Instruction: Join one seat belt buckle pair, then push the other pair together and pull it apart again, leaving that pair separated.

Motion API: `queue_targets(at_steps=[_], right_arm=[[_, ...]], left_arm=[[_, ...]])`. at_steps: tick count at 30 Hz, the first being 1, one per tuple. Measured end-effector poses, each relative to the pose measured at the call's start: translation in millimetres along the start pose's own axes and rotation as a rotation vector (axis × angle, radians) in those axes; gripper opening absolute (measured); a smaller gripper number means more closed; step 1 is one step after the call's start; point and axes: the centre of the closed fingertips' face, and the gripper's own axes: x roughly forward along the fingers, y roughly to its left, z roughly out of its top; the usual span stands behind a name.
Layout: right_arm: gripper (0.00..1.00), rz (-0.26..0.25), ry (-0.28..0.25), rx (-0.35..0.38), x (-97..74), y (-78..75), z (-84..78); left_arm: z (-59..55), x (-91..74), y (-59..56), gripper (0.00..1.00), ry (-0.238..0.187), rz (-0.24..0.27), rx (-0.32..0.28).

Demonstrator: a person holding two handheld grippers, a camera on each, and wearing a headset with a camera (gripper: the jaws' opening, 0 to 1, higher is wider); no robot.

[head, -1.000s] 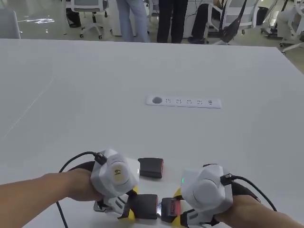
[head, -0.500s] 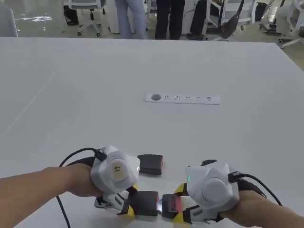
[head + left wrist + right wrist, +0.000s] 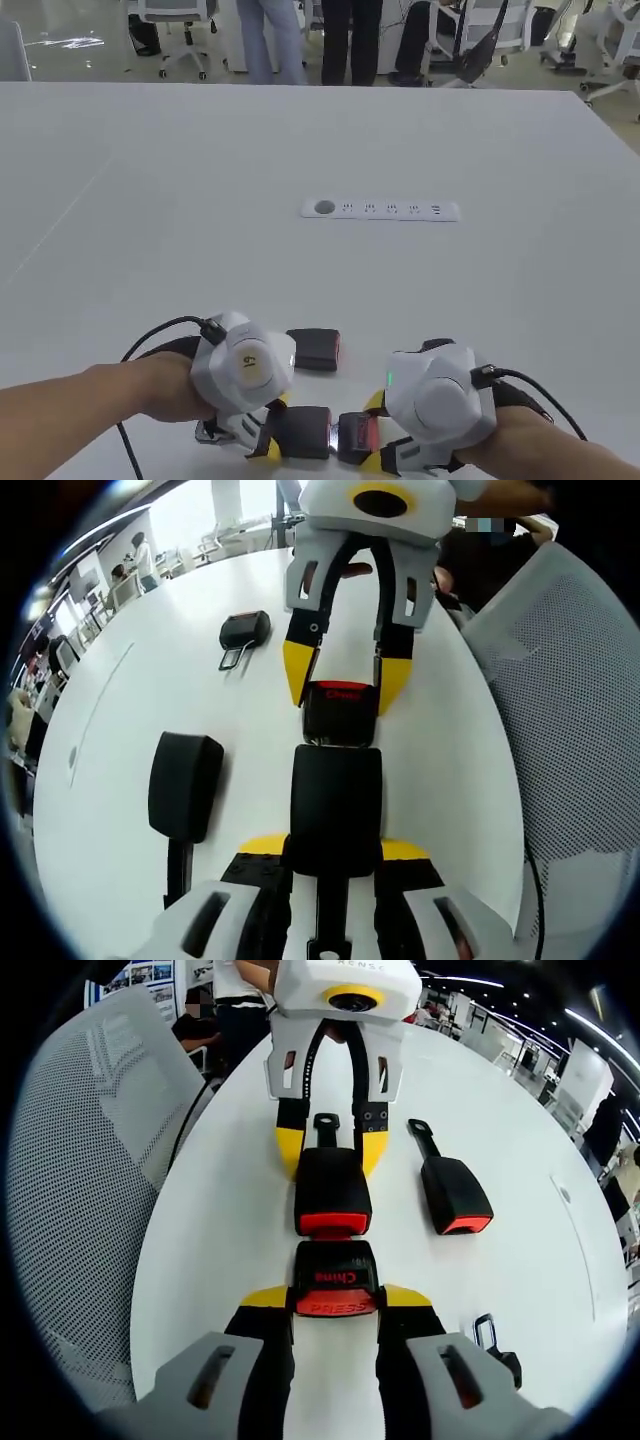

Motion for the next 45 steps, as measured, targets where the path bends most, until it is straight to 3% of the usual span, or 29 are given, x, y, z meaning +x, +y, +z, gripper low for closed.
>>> queue_targets(at_steps=[5, 21, 30, 38, 45], right_arm=[[0.29, 0.009, -0.029, -0.009, -0.5, -0.2, -0.3], [0.32, 0.002, -0.025, -0.022, -2.2, 2.6, 2.9], [0.41, -0.002, -0.026, -0.016, -3.8, 2.6, 1.2], [0.48, -0.022, -0.046, 0.025, -13.4, -2.3, 0.4], [0.52, -0.049, -0.06, 0.056, -27.4, -9.7, -1.6]], left_arm=[[0.0, 0.3, -1.5, 0.31, -0.013, -0.004, 0.012], [-0.7, 1.0, 1.2, 0.33, -0.015, 0.006, 0.0], [-0.1, -0.9, 4.5, 0.42, -0.009, 0.023, -0.01], [9.7, -12.6, 5.6, 0.46, -0.059, 0.027, -0.036], [4.6, -23.5, 21.0, 0.5, -0.096, 0.046, -0.089]])
